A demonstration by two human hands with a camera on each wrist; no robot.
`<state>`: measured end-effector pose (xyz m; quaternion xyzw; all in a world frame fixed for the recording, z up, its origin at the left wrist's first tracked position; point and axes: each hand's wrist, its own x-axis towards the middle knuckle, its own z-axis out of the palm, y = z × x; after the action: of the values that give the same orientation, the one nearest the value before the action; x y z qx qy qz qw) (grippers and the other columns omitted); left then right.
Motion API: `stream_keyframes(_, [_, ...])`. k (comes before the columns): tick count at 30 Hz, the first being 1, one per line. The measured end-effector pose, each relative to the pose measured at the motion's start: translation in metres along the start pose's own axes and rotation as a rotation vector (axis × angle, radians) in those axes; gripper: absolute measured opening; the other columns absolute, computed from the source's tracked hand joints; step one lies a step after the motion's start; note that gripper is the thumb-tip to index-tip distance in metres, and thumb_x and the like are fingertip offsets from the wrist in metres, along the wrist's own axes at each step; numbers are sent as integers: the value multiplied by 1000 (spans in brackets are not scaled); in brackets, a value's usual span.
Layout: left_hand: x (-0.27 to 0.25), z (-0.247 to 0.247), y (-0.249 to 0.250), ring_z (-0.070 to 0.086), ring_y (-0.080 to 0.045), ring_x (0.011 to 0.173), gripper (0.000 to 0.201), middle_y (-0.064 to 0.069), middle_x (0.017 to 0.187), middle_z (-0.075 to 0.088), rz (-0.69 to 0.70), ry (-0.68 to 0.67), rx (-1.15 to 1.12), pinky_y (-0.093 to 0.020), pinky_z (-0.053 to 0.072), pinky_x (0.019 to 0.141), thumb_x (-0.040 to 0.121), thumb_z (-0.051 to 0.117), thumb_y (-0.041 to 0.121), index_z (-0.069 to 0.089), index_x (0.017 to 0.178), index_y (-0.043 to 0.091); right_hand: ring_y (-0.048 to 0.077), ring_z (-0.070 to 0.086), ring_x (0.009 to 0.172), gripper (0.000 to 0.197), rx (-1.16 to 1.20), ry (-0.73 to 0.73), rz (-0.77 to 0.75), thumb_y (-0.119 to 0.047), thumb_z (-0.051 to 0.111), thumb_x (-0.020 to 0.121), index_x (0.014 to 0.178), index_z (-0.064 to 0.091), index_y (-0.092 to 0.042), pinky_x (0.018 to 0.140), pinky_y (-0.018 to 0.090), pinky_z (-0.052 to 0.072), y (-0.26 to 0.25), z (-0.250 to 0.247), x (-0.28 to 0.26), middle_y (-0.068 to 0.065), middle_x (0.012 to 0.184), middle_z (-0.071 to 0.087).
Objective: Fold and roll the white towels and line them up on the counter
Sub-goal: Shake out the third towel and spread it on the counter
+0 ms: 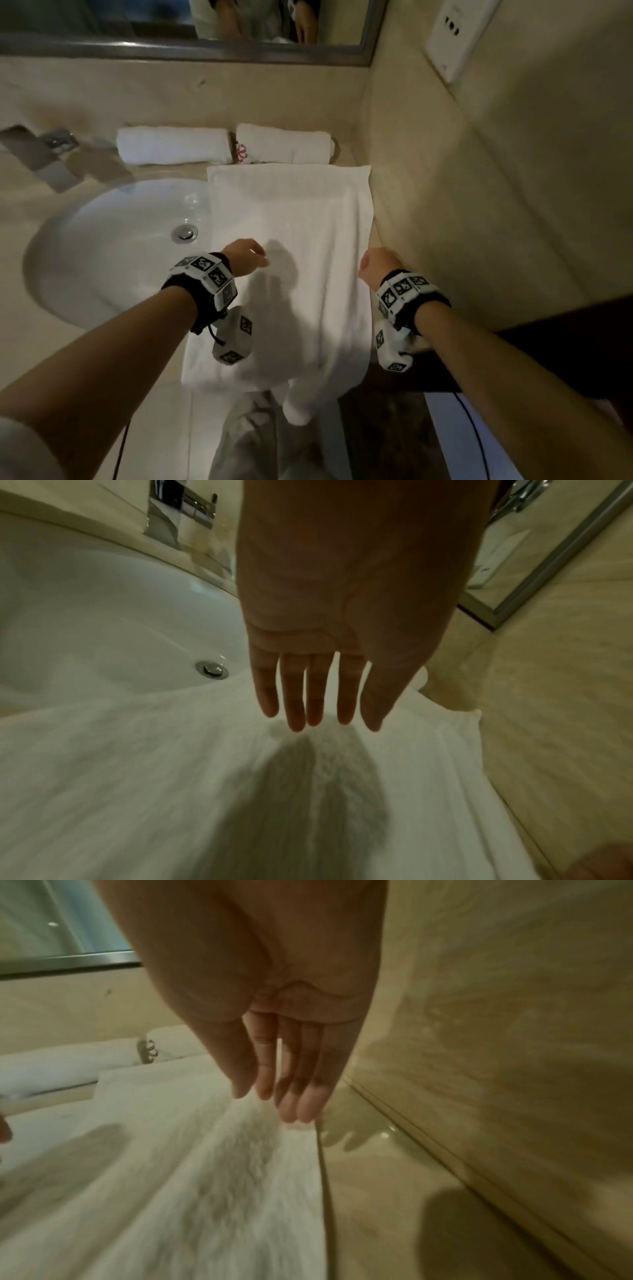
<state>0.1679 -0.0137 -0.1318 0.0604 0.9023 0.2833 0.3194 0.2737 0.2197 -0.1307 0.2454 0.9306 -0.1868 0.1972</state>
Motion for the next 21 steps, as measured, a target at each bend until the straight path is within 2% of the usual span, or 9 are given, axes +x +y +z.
stream_keyframes(2, [-23,17,-5,53,-30,118,37,-15,128,56,15,-70,118,-31,44,93,88,61,19,57,123,7,30,59,109,25,62,-55,-75,-9,48,93,112,62,-2,88,29,46,5,11,-20,15,117,63])
stream_keyframes(5, [-45,38,-12,48,-27,125,46,-11,138,48,39,-124,248,-30,38,101,89,59,24,49,133,13,30,54,117,34,74,-150,-167,-9,49,92,126,55,-5,97,31,43,13,30,-43,16,128,57])
stream_keyframes(8, [-56,49,-20,41,-26,131,45,-11,143,42,60,-110,325,-31,33,107,89,58,19,50,133,11,29,51,118,35,-51,-114,-210,-14,45,95,128,50,-7,99,32,43,16,44,-54,14,131,52])
stream_keyframes(12, [-56,54,-29,35,-29,135,42,-13,143,39,126,-60,401,-36,30,112,86,57,10,54,128,5,29,50,120,31,-184,-93,-93,-13,36,98,122,53,-3,99,33,40,26,39,-57,15,131,51])
stream_keyframes(14, [-53,53,-39,35,-29,134,44,-11,145,37,118,-26,399,-37,30,112,85,58,10,53,129,10,30,49,121,31,-225,-103,-29,-9,33,99,119,54,0,99,33,40,32,36,-57,16,132,51])
stream_keyframes(17, [-52,49,-50,36,-29,134,49,-8,146,36,100,-10,373,-37,31,112,82,60,11,51,130,15,33,53,118,29,-298,-119,25,-8,39,96,115,58,3,96,37,44,31,34,-56,18,127,55])
stream_keyframes(21, [-58,50,-61,41,-29,128,51,-11,141,37,56,29,305,-37,37,106,83,62,19,46,132,14,33,51,116,27,-200,36,-2,-16,45,96,118,50,-1,93,37,43,9,48,-69,17,128,49])
